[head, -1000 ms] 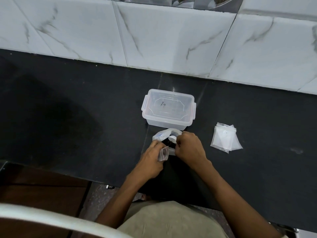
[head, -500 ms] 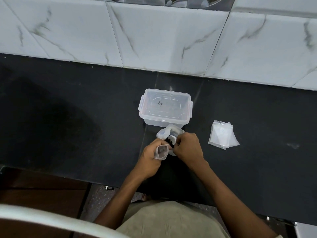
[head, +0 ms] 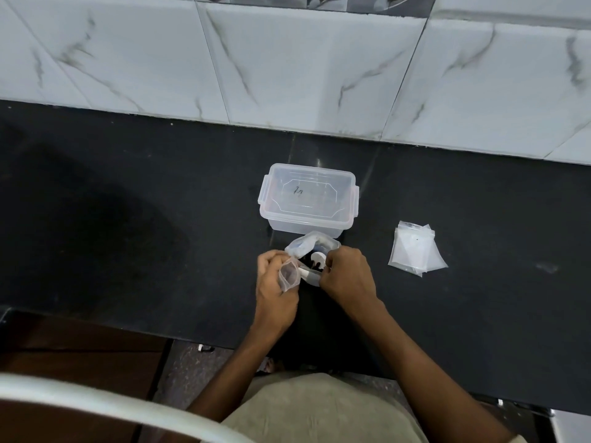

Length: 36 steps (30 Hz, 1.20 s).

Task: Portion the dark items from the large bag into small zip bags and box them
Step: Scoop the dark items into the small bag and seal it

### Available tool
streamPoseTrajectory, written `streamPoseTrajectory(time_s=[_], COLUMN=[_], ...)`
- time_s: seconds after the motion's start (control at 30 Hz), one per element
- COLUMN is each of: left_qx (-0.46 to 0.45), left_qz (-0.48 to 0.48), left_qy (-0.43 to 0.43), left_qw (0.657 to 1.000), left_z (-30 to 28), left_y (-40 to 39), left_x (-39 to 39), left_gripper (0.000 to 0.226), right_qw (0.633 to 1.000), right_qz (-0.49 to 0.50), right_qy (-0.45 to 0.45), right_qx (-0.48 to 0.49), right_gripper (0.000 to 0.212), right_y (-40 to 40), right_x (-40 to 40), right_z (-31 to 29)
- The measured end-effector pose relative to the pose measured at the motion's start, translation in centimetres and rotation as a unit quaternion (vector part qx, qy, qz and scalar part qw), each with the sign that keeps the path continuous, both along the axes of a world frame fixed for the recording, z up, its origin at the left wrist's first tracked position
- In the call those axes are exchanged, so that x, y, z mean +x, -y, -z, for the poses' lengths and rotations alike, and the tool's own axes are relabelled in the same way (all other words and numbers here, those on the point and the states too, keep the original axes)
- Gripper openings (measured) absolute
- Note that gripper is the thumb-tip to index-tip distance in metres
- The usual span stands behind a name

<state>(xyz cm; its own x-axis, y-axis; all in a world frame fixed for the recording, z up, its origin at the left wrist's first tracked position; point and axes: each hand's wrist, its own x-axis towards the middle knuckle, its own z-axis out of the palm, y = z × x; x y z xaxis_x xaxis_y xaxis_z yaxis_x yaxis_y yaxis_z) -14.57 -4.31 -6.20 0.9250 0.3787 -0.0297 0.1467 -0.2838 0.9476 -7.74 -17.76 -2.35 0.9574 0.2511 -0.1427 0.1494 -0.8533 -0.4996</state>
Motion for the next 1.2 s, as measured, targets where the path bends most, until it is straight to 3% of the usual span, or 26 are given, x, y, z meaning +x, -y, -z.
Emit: streamPoseTrajectory(time_s=[0.17, 0.37, 0.47, 0.6, 0.73, 0.97, 1.07, 1.2], left_qx=[-0.146, -0.162, -0.173, -0.208, -0.243, -0.258, -0.253, -0.257], left_qz=[-0.077, -0.111, -0.11, -0.069, -0.074, -0.068, -0.061, -0.05], left_qy=[-0.189, -0.246, -0.255, -0.237, -0.233, -0.22, -0.238, -0.232], left_qw=[0.968, 0.949, 0.945, 0.947, 0.939, 0.938, 0.936, 0.937], left_z=[0.0, -1.3, -1.4, -1.4, -1.5, -2.3, 0.6, -1.3], left_y=[-0.7, 0.3, 0.3, 0.7, 1.0, 1.1, 0.3, 1.1], left_x=[1.7, 3.9, 4.0, 3.8, 3.5, 3.5, 3.6, 3.1], left_gripper=[0.02, 0.048, 0.048, 0.027, 0.046, 0.026, 0.043, 0.046], right_qw=[0.998, 0.997, 0.998, 0.998, 0.998, 0.975, 0.951, 0.96], right_qz=[-0.06, -0.048, 0.01, 0.048, 0.054, 0.14, 0.189, 0.195], right_qy=[0.034, 0.057, 0.053, 0.037, 0.028, -0.078, -0.148, -0.116], right_qx=[-0.008, 0.012, 0.023, 0.017, 0.032, 0.155, 0.193, 0.162], right_gripper=[0.022, 0.013, 0.011, 0.007, 0.009, 0.015, 0.015, 0.016], right_y=[-0.2, -0.4, 0.0, 0.6, 0.7, 1.5, 2.2, 2.0], right_x=[-0.5, -0.8, -0.6, -0.5, -0.3, 0.4, 0.8, 0.3], right_z=[0.5, 1.7, 2.1, 2.3, 2.4, 2.2, 1.9, 2.0])
